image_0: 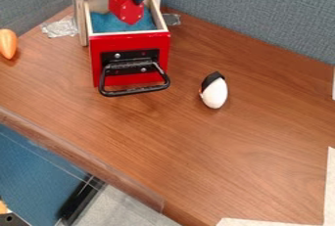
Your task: Put the red object in the drawer
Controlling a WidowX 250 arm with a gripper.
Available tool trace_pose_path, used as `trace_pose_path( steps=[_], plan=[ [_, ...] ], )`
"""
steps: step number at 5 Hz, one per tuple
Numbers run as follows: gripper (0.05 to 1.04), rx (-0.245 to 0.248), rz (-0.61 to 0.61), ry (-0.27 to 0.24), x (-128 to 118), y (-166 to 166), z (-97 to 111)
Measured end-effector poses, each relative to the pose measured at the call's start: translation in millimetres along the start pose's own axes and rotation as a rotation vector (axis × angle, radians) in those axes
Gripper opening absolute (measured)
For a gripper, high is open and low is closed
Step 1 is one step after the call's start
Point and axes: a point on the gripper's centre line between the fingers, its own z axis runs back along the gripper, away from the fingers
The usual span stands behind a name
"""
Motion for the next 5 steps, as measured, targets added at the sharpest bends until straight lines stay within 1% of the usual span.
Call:
trace_pose_path(
  steps=[1,2,3,4,5],
  plan=[
    [1.014,0.001,0.000,0.000,-5,-1,1],
    [1.009,0.030,0.000,-0.020,-8,5,15],
    [1.003,0.029,0.006,-0.034,-15,7,30],
    [1.001,0.069,0.009,-0.047,-24,13,63],
    [1.001,0.124,0.031,0.093,-41,21,77]
  ],
)
